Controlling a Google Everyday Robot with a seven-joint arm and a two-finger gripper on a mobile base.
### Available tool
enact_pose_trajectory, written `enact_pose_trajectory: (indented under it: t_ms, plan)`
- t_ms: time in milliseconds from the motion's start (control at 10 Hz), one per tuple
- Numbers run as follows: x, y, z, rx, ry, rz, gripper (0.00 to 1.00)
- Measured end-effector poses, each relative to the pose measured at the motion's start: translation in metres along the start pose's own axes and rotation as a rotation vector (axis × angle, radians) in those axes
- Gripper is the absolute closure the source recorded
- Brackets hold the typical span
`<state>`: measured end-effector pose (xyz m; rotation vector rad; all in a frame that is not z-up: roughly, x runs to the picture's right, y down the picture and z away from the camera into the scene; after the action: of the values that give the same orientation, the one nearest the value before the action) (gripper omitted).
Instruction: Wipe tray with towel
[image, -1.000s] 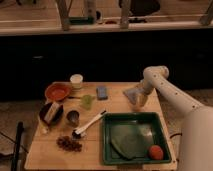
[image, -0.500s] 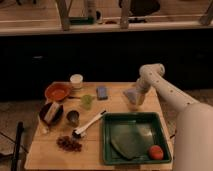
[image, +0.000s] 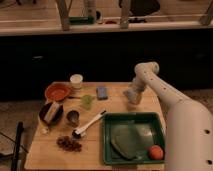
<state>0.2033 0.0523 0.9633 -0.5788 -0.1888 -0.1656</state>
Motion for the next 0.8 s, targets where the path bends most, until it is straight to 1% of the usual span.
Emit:
enact_pose_trajectory:
  t_ms: [100,200,400,500,600,700,800]
  plan:
    - [-0.001,-0.001,0.005,-0.017,-0.007,-0.006,0.22]
    - [0.000,-0.001,0.010,-0.026,-0.017,-0.008,0.27]
    - [0.002,0.002,0.025,-0.063,-0.050,-0.012,0.48]
    - [0.003,0.001,0.029,-0.065,-0.071,-0.005,0.59]
    - [0.003,0.002,0.029,-0.068,-0.068,-0.008,0.69]
    - [0.003,0.002,0.027,-0.071,-0.065,-0.010,0.77]
    - [0.003,0.001,0.025,-0.068,-0.063,-0.011,0.88]
